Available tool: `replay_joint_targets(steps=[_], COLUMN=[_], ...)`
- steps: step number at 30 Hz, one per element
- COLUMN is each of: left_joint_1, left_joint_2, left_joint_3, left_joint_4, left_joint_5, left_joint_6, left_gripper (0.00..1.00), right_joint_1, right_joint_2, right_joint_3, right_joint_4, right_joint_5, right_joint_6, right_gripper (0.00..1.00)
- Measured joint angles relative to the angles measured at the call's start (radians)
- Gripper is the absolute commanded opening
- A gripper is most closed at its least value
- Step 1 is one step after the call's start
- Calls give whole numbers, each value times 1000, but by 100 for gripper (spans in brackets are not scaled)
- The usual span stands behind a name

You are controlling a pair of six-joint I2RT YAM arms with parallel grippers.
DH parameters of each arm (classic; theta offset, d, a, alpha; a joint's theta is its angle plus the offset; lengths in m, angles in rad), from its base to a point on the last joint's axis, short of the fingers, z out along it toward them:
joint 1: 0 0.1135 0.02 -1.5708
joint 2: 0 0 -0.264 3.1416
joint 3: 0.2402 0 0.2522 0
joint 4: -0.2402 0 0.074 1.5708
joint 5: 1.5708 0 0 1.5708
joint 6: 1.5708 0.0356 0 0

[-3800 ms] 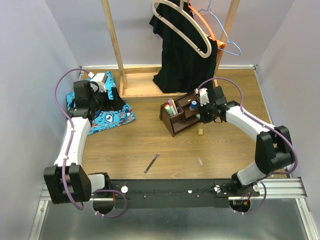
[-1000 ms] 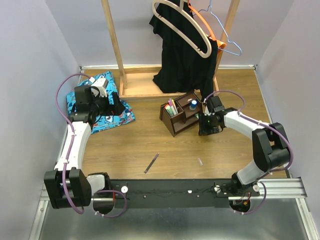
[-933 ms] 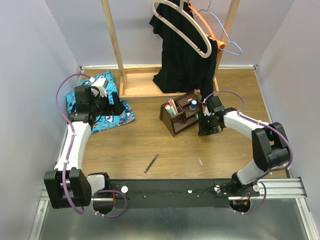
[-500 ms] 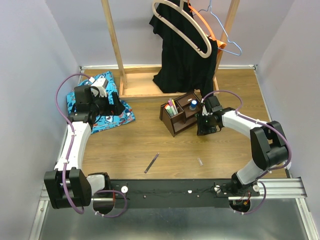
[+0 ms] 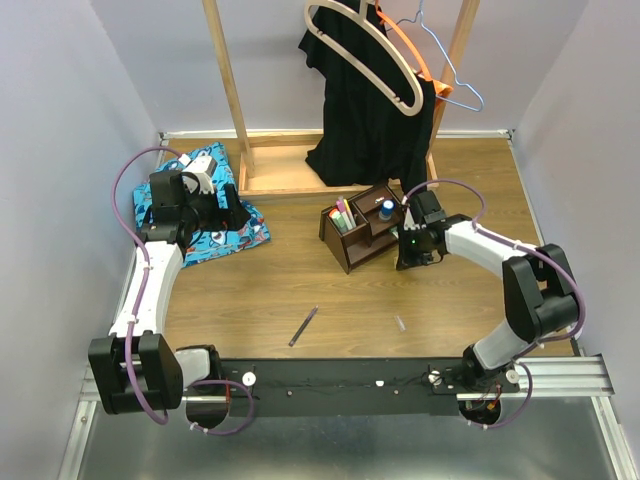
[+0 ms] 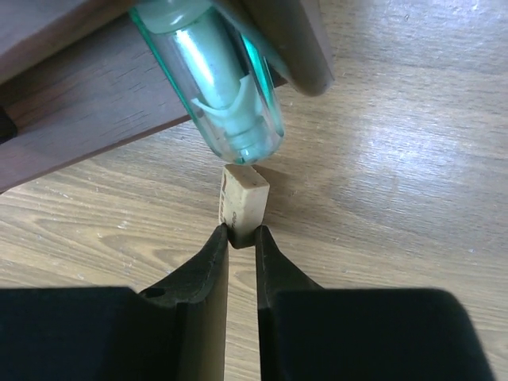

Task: Sort the stationery into containers
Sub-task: Pick up the stationery from the center of the board, then place the stationery in the storage box.

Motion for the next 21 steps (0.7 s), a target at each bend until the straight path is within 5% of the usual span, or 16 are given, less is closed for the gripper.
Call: replay_joint_targets(steps=[21], left_joint_1=[0], left_joint_2=[29], left_joint_3=[26], left_joint_4=[9], left_joint_5=[0], left_joint_6=[-8], left_gripper=[99], right_joint_1=[2], right_joint_2=[-137], right_joint_3=[32], right_joint_4=[-51], right_joint_5=[-143], right_joint_6=[-164], right_gripper=[1])
